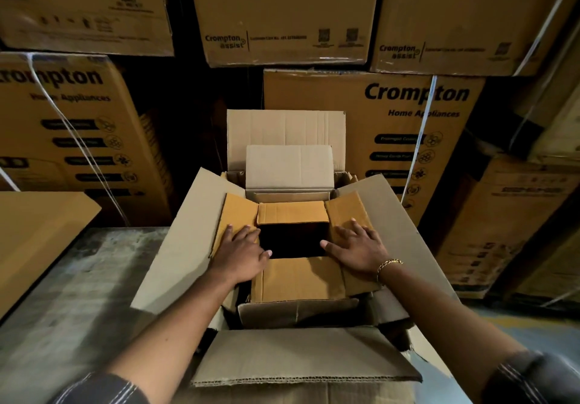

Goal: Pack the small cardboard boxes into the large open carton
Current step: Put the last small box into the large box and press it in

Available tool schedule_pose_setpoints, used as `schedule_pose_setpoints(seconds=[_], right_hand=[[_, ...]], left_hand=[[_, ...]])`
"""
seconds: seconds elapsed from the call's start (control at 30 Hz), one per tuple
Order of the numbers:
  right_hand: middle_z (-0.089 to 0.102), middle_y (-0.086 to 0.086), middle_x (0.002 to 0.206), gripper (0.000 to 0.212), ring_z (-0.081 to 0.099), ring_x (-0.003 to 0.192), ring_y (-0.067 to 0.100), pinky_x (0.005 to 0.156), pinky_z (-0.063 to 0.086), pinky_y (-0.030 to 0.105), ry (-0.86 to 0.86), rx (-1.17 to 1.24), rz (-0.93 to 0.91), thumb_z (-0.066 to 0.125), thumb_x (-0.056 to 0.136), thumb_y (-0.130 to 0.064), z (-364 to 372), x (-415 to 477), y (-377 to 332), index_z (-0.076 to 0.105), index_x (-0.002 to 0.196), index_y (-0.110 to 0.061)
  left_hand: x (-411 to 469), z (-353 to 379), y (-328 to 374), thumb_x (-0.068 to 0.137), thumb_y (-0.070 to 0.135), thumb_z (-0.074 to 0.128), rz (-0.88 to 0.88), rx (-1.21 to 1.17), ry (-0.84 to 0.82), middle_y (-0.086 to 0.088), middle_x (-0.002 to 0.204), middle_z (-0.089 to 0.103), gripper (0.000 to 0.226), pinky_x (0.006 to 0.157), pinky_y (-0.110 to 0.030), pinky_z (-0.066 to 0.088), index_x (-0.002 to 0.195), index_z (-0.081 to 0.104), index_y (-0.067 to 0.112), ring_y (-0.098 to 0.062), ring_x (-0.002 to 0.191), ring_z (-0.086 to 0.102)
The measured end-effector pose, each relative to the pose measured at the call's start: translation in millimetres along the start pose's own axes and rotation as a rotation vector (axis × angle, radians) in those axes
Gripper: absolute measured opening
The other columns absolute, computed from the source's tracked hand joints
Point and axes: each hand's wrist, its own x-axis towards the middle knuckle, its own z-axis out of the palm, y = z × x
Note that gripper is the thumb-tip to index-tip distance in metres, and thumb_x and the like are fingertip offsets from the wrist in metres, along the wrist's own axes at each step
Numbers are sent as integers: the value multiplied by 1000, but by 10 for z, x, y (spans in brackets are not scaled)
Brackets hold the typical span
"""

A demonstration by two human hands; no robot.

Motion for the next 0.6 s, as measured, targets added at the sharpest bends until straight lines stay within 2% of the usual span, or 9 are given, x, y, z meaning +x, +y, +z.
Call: schedule_pose_setpoints(seconds=[0.03, 0.1, 0.17, 0.23, 0.37, 0.43, 0.47, 0.53, 0.6], right_hand=[[9, 8, 168, 94, 0, 154, 30, 120, 3, 47, -41, 94, 28, 20, 79, -91, -68, 17, -22, 42, 150, -35], [31, 10, 161, 69, 17, 150, 34, 120, 13, 52, -121, 223, 35, 26, 86, -85, -244, 28, -98, 70, 110, -37], [54, 7, 142, 64, 44, 134, 34, 111, 33, 49, -199, 335, 23, 32, 87, -80, -412, 12, -172, 72, 90, -30], [60, 3, 135, 67, 54, 120, 25, 99, 42, 40, -310, 356, -30, 37, 89, -75, -549, -59, -268, 76, 100, -22], [49, 3, 149, 64, 41, 138, 24, 106, 31, 37, -564, 131, -157, 37, 98, -64, -556, -211, -517, 65, 128, -15], [50, 5, 149, 67, 45, 135, 26, 99, 34, 35, -581, 91, -153, 33, 97, -70, -381, -336, -651, 57, 137, -22], [52, 7, 147, 68, 49, 130, 26, 92, 34, 32, -554, 50, -175, 30, 96, -73, -264, -412, -709, 55, 139, -26], [57, 10, 141, 72, 56, 111, 22, 81, 32, 29, -485, -56, -232, 25, 92, -78, -4, -565, -776, 54, 137, -30], [62, 11, 129, 82, 55, 92, 16, 72, 32, 27, -465, -45, -233, 19, 85, -86, 234, -708, -768, 60, 127, -28]], left_hand=[[-9, -62, 21, 105, 52, 25, -21, -89, -16, 1, 162, 32, 54, 121, -52, -3, 134, 63, 28, -18, 152, 15], [-48, -225, 50, 104, 53, 31, -75, -304, -58, 2, 155, 44, 53, 123, -49, 0, 138, 59, 24, -17, 149, 26], [-132, -416, 39, 100, 56, 45, -96, -537, -130, 1, 146, 56, 50, 123, -48, 12, 132, 65, 22, -19, 140, 43], [-288, -605, 10, 92, 52, 63, -19, -716, -289, -2, 135, 64, 44, 117, -47, 31, 118, 74, 18, -22, 129, 55], [-516, -726, 114, 88, 48, 71, 163, -578, -611, -1, 127, 68, 42, 108, -39, 40, 110, 77, 12, -17, 123, 56], [-525, -647, 273, 93, 51, 61, 121, -447, -560, 4, 114, 68, 42, 107, -42, 33, 114, 73, 17, -14, 116, 55], [-527, -583, 362, 98, 50, 52, 99, -375, -487, 6, 116, 67, 39, 113, -48, 22, 116, 70, 21, -15, 120, 52], [-552, -404, 481, 103, 46, 34, 75, -251, -384, 5, 136, 60, 41, 117, -62, -3, 124, 64, 27, -20, 138, 39], [-619, -172, 514, 103, 47, 21, 83, -173, -355, 4, 146, 53, 52, 114, -64, -16, 129, 63, 28, -21, 145, 28]])
